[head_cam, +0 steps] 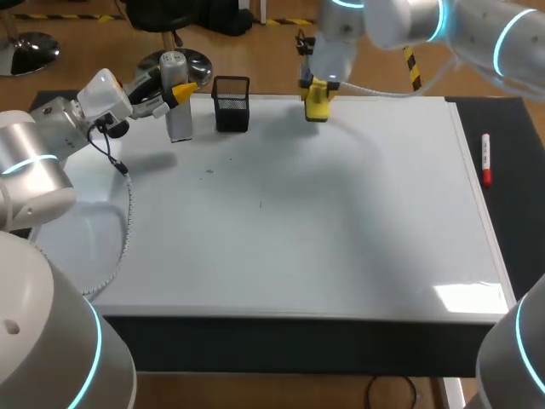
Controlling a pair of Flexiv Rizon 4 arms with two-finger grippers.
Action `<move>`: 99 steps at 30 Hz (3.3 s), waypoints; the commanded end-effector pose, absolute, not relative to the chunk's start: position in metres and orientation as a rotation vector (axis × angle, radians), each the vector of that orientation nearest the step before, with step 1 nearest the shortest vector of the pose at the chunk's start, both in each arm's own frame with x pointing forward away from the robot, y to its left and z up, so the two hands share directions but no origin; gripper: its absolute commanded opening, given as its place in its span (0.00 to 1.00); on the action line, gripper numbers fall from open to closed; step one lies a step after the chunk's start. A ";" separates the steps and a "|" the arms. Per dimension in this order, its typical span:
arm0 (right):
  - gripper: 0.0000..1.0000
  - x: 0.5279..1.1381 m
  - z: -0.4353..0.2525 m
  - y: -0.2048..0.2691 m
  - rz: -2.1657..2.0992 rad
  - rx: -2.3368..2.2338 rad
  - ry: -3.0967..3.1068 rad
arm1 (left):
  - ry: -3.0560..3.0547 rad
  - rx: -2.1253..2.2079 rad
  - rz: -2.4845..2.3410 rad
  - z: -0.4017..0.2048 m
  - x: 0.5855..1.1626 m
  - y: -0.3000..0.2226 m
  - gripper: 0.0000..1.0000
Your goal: Pick up the inspection probe, press it on each red-marked spot on the whiteboard one by one, put down the probe, pick up the eraser, and wipe off all the red marks.
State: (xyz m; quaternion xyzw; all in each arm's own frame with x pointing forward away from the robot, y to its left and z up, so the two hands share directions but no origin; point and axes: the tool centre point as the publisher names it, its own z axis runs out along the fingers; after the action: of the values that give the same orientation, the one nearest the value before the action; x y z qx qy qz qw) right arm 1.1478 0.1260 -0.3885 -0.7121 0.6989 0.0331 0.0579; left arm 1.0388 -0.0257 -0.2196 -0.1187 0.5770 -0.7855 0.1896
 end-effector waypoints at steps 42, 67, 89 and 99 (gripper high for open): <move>1.00 1.141 -0.408 0.143 0.170 -2.137 2.310 | 1.624 -0.335 -2.207 -0.218 1.039 -0.026 0.00; 1.00 1.127 -0.293 0.044 0.236 -1.454 2.467 | 1.624 -0.335 -2.207 -0.218 1.039 -0.026 0.00; 1.00 1.116 -0.233 -0.039 0.465 -0.983 2.696 | 1.624 -0.335 -2.207 -0.218 1.039 -0.026 0.00; 1.00 1.105 -0.222 -0.061 0.539 -0.962 2.588 | 1.624 -0.335 -2.207 -0.218 1.039 -0.026 0.00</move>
State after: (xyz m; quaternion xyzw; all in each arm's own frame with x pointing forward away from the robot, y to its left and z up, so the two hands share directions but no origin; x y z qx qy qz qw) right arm 1.1199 -0.0541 -0.2213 -0.3399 0.9096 0.1863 0.1495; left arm 1.0388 -0.0257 -0.2196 -0.1186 0.5769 -0.7856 0.1896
